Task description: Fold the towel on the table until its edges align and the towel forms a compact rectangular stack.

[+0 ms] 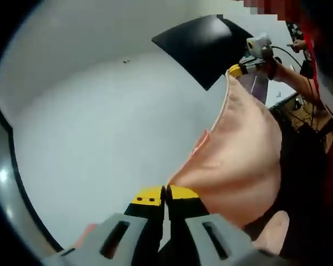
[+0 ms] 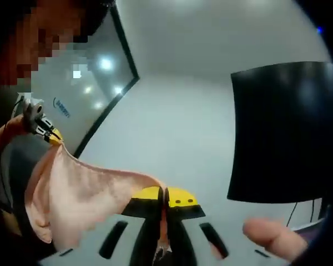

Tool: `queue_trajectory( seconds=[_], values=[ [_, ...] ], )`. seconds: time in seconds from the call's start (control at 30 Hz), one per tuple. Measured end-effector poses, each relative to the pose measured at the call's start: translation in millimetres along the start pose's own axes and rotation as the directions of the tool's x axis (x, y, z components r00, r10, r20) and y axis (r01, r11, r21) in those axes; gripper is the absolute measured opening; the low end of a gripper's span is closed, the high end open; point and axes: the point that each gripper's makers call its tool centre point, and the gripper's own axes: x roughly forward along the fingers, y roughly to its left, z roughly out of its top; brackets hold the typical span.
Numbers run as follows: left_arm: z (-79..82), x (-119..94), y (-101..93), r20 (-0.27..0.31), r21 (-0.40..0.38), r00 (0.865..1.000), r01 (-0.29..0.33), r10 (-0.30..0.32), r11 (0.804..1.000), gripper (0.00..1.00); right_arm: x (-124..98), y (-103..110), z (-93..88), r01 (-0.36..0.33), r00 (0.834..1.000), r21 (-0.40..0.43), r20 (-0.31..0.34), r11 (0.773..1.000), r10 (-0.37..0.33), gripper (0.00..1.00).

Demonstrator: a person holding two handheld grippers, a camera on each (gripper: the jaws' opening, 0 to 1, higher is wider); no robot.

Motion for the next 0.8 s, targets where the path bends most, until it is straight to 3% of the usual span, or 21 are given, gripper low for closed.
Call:
queue_trajectory(
  seconds=[0.03,0.07,0.1,0.17,0.2,0.33,0.4,0.43,0.5,0.73,0.8],
  values=[
    [0.2,2,1.0,0.0,0.009,1.0,-0.005,0.005,1.0,0.05,2,-4,-2.8,0.022,1.0,-0.038,-0.014,0.999,-0.023,0.0],
    [-1.4,5,0.9,-0.001,0.012,1.0,-0.004,0.004,1.0,0.05,5,-9,-14.9,0.046,0.996,-0.093,-0.067,0.995,-0.052,0.0],
    [-6.3,10,-2.5,-0.013,-0.003,1.0,0.019,-0.019,1.0,0.05,8,-13,-33.2,0.068,0.986,-0.13,-0.142,0.989,-0.086,0.0],
    [-25.9,28,-22.5,-0.048,-0.051,0.992,0.116,-0.119,0.992,0.05,17,-14,-77.4,0.093,0.955,-0.112,-0.271,0.989,-0.121,0.0],
    [-35.5,38,-28.5,-0.054,-0.081,0.989,0.136,-0.14,0.987,0.05,20,-16,-98.8,0.103,0.939,-0.102,-0.319,0.989,-0.13,0.0],
    [-70.2,69,-54.0,-0.065,-0.185,0.974,0.201,-0.216,0.962,0.05,32,-15,-165.2,0.13,0.914,-0.099,-0.374,0.987,-0.158,0.0],
    [-86.4,84,-72.6,-0.062,-0.254,0.961,0.247,-0.271,0.935,0.05,30,-15,-203.8,0.146,0.877,-0.101,-0.446,0.984,-0.176,0.0],
    [-94.2,91,-77.5,-0.075,-0.262,0.958,0.248,-0.275,0.933,0.05,34,-14,-217.1,0.141,0.878,-0.101,-0.447,0.985,-0.172,0.0],
    [-108.8,102,-89.8,-0.099,-0.263,0.951,0.258,-0.292,0.93,0.05,30,-6,-257.5,0.12,0.839,-0.101,-0.522,0.988,-0.155,0.0],
    [-161.7,136,-130.7,-0.183,-0.333,0.912,0.294,-0.368,0.896,0.06,23,13,-346.8,0.029,0.761,-0.146,-0.638,0.989,-0.116,0.0],
    [-178.5,143,-146.4,-0.214,-0.37,0.882,0.325,-0.42,0.87,0.05,21,23,-367.8,-0.01,0.723,-0.1,-0.688,0.995,-0.062,0.0]
  ],
)
